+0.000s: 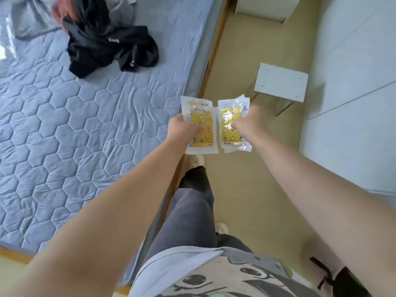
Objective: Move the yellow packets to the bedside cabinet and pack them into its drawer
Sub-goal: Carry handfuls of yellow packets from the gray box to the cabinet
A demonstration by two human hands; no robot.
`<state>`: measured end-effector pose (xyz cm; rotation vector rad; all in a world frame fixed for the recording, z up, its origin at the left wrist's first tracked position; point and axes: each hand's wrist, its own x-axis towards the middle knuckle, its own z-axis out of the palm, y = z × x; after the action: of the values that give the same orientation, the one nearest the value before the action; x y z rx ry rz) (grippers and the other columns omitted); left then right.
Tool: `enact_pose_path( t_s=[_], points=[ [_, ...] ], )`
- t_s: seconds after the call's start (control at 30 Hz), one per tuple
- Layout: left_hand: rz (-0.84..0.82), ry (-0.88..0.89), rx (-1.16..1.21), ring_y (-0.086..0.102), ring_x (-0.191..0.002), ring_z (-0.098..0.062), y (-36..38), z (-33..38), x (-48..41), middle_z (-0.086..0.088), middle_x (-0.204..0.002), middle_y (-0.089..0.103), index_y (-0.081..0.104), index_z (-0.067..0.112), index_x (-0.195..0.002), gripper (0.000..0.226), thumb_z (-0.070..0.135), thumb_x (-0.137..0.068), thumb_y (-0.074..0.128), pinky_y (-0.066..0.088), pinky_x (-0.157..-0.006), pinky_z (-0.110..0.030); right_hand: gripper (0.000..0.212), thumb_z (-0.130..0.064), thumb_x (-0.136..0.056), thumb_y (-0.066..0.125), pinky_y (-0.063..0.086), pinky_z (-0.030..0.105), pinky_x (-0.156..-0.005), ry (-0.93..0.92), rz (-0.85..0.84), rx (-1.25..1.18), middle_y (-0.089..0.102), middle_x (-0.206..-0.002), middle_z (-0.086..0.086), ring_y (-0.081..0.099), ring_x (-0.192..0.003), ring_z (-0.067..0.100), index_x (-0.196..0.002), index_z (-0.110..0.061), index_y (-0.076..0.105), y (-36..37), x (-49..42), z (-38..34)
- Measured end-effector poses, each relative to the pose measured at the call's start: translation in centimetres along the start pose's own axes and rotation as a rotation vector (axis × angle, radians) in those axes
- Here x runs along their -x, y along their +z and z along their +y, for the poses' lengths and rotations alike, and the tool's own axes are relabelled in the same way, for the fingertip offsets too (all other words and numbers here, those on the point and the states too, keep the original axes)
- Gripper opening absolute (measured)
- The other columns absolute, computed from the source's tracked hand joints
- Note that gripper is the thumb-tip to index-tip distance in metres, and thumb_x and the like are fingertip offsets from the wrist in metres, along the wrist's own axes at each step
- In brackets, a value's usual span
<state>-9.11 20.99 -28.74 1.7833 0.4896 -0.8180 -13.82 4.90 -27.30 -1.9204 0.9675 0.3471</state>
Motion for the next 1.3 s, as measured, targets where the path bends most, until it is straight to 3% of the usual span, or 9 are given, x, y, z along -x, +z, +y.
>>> enact_pose_path(
  t_s=[0.07,0.2,0.33,0.53,0.63,0.83,1.0,1.13,1.3],
  points=[
    [-0.008,0.027,-0.027,0.069,-0.086,-0.02,0.7,4.4,-3.7,-0.004,-0.1,0.069,0.061,0.013,-0.105,0.031,0.001,-0.079,0.072,0.058,-0.079,-0.036,0.034,0.003,-0.074,0.058,0.027,0.024,-0.05,-0.011,0.038,-0.014,0.033,-0.067,0.0,0.035,-0.059,0.02,-0.067,-0.016,0.03,-1.4,-4.4,-2.9],
    [-0.05,0.066,-0.089,0.067,-0.089,-0.021,1.9,15.1,-10.6,-0.003,-0.1,0.067,0.058,0.014,-0.103,0.031,-0.001,-0.079,0.071,0.056,-0.073,-0.033,0.021,0.002,-0.073,0.059,0.039,0.028,-0.056,-0.01,0.131,-0.037,0.049,-0.074,0.005,0.052,-0.065,0.025,-0.078,-0.013,0.044,-5.1,-12.7,-10.0],
    [-0.09,0.126,-0.194,0.063,-0.081,-0.018,2.8,26.2,-15.7,0.005,-0.08,0.059,0.052,0.019,-0.091,0.026,0.002,-0.081,0.07,0.053,-0.068,-0.029,0.033,0.004,-0.079,0.059,0.035,0.027,-0.059,0.048,0.17,-0.088,0.038,-0.066,-0.001,0.04,-0.06,0.017,-0.067,-0.016,0.036,-9.0,-19.5,-17.0],
    [-0.147,0.181,-0.262,0.062,-0.074,-0.015,6.6,38.8,-24.3,0.004,-0.082,0.061,0.055,0.015,-0.1,0.03,0.002,-0.079,0.072,0.047,-0.053,-0.021,0.025,0.001,-0.078,0.067,0.046,0.031,-0.068,0.078,0.232,-0.162,0.058,-0.091,0.009,0.058,-0.081,0.025,-0.095,-0.008,0.052,-14.6,-31.2,-24.2],
    [-0.161,0.193,-0.265,0.064,-0.076,-0.015,10.1,44.3,-29.4,0.0,-0.093,0.065,0.057,0.014,-0.104,0.032,0.003,-0.079,0.074,0.049,-0.055,-0.022,0.038,-0.002,-0.076,0.071,0.047,0.028,-0.065,0.076,0.255,-0.214,0.063,-0.102,0.01,0.063,-0.09,0.026,-0.111,-0.004,0.057,-17.9,-37.9,-26.7],
    [-0.196,0.155,-0.218,0.068,-0.084,-0.02,19.5,57.0,-39.7,-0.001,-0.092,0.068,0.061,0.013,-0.103,0.03,0.001,-0.078,0.074,0.054,-0.062,-0.03,0.031,-0.001,-0.077,0.069,0.042,0.022,-0.053,0.106,0.259,-0.267,0.064,-0.099,0.009,0.06,-0.076,0.021,-0.106,-0.005,0.06,-26.6,-52.6,-31.8],
    [-0.266,0.084,-0.143,0.068,-0.088,-0.023,26.0,66.2,-47.3,-0.002,-0.091,0.068,0.059,0.016,-0.087,0.026,-0.003,-0.077,0.074,0.057,-0.08,-0.039,0.022,0.006,-0.079,0.065,0.041,0.022,-0.052,0.114,0.261,-0.258,0.056,-0.077,0.002,0.055,-0.066,0.016,-0.079,-0.012,0.052,-33.2,-62.6,-37.1],
    [-0.256,0.061,-0.136,0.068,-0.091,-0.025,28.9,72.5,-53.8,-0.002,-0.089,0.066,0.057,0.017,-0.083,0.026,-0.002,-0.077,0.074,0.056,-0.084,-0.042,0.04,0.001,-0.072,0.07,0.049,0.022,-0.056,0.138,0.274,-0.258,0.065,-0.104,0.004,0.065,-0.077,0.019,-0.11,-0.007,0.061,-36.4,-71.4,-40.8],
    [-0.263,0.043,-0.169,0.066,-0.094,-0.026,33.6,80.2,-64.1,-0.005,-0.097,0.066,0.056,0.016,-0.085,0.028,-0.001,-0.076,0.075,0.055,-0.086,-0.042,0.037,0.003,-0.073,0.069,0.041,0.021,-0.05,0.204,0.331,-0.248,0.064,-0.101,0.008,0.055,-0.066,0.014,-0.108,-0.004,0.059,-39.7,-83.1,-44.1]
  ],
)
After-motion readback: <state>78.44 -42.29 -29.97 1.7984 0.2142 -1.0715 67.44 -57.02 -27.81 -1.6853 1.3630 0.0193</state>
